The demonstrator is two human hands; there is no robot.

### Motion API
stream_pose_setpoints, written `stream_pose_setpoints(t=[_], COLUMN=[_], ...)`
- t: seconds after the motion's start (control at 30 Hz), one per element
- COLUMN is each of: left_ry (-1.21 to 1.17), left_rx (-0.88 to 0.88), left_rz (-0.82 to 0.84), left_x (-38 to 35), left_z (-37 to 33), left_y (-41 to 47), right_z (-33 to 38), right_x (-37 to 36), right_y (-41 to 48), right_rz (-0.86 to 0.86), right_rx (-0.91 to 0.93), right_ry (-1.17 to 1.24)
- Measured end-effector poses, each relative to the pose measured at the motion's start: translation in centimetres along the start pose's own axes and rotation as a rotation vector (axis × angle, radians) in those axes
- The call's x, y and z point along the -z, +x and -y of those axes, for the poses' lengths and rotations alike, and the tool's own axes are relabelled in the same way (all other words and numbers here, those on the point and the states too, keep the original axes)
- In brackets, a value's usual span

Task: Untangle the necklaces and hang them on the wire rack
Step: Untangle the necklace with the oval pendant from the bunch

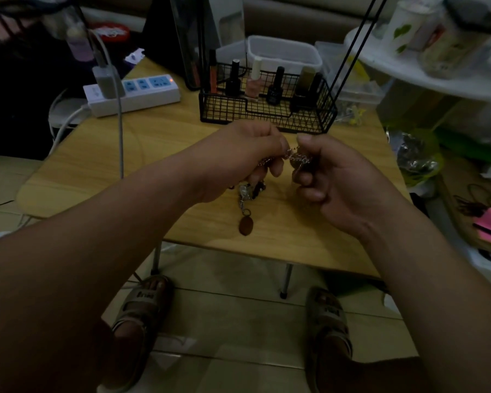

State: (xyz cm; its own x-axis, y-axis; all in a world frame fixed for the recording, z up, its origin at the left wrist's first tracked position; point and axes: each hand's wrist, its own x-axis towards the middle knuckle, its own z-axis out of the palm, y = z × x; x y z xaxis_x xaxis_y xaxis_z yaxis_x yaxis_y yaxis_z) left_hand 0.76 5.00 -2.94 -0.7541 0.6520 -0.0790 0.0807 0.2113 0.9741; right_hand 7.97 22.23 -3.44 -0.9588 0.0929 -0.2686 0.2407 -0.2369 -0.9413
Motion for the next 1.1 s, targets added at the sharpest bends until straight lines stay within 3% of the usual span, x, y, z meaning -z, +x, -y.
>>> stream_pose_setpoints(t=[0.13, 0.4, 0.67, 0.9, 1.1], left_ry=[0.005, -0.061, 0.173, 0.253, 0.234], left_rx=[0.003, 0.005, -0.119, -0.117, -0.103], left_rz=[-0.008, 0.004, -0.078, -0.086, -0.045], left_x=[-0.17, -0.19, -0.67, -0.60, -0.40], left_z=[-0.08, -0.18, 0.26, 0.32, 0.31], left_y=[0.05, 0.14, -0.20, -0.11, -0.17], right_z=[-0.22, 0.16, 0.29, 0.33, 0.36], right_x=[-0.16, -0.09, -0.04, 0.25, 0.01], right_y=[0.00, 0.19, -0.08, -0.19, -0.16], right_rz=[0.000, -0.040, -0.088, -0.108, -0.065], right_rx=[-0.008, 0.051, 0.099, 0.117, 0.042], right_ry=[-0.088, -0.007, -0.070, -0.172, -0.079])
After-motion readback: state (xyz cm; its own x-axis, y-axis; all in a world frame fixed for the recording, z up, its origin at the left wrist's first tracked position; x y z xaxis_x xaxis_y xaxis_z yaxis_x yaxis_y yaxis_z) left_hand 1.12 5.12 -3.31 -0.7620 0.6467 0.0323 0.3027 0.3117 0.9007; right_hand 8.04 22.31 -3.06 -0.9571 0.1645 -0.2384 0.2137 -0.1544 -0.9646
